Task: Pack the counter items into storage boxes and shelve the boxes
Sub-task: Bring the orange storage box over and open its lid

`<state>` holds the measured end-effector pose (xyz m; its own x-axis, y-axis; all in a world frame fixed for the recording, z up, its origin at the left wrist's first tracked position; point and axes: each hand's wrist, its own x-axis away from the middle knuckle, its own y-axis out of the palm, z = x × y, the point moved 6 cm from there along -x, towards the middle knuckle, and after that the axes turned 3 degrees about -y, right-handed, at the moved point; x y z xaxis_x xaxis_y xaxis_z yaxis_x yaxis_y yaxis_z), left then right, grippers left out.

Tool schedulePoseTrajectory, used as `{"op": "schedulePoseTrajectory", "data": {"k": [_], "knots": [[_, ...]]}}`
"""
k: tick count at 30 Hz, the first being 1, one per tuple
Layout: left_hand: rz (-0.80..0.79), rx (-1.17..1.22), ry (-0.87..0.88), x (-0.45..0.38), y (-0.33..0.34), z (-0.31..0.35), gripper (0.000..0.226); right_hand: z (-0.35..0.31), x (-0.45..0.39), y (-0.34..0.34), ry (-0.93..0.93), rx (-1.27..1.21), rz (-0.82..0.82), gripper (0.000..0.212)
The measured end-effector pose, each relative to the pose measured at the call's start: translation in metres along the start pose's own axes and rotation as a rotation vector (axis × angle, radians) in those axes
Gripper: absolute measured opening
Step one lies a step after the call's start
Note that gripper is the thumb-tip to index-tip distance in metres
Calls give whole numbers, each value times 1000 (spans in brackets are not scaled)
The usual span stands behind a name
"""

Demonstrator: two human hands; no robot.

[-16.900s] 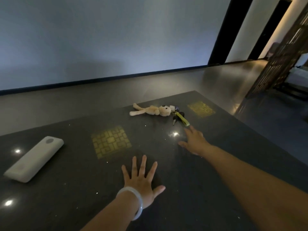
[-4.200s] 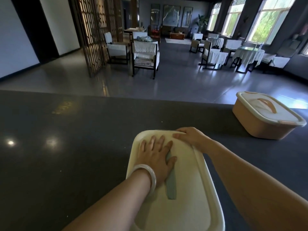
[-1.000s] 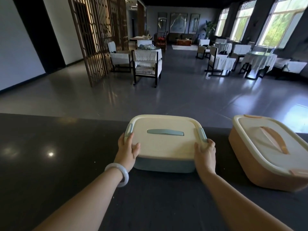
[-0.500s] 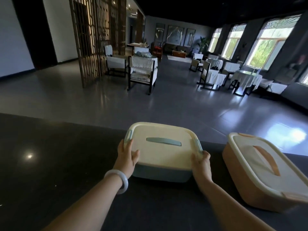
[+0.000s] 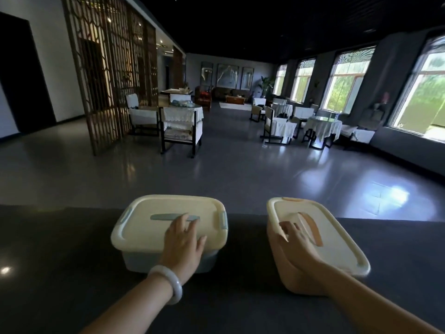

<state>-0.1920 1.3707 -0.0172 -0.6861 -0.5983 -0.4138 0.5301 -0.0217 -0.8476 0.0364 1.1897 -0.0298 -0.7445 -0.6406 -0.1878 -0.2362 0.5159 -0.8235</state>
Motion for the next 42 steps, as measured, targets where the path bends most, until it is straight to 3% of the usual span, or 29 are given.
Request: {"op": "schedulePoseTrajectory", "data": {"k": [2,4,11,15,18,24,28,42], "knots": [[-22,65,103,-5,19,54,46,36,0,-30,1,73,30,48],[-120,98,97,-11,45,95,50,76,1,-56,56,152,57,51],[-495,341,-180,-15,126,175,61,169,-5,-81,167,215,-65,67],[-495,464,-306,-16,147,193,57,185,-11,-67,251,-33,-117,58],[-467,488,-379,-18,156,197,63,191,-13,-60,301,-62,-25,48],[-380,606,-525,-2,149,201,66,183,3,-65,375,-10,41,34],[-367,628,-517,30,136,189,66,169,40,-67,379,-78,49,24],[-373,677,-507,187,18,66,57,46,211,-23,244,-199,-14,6]]}}
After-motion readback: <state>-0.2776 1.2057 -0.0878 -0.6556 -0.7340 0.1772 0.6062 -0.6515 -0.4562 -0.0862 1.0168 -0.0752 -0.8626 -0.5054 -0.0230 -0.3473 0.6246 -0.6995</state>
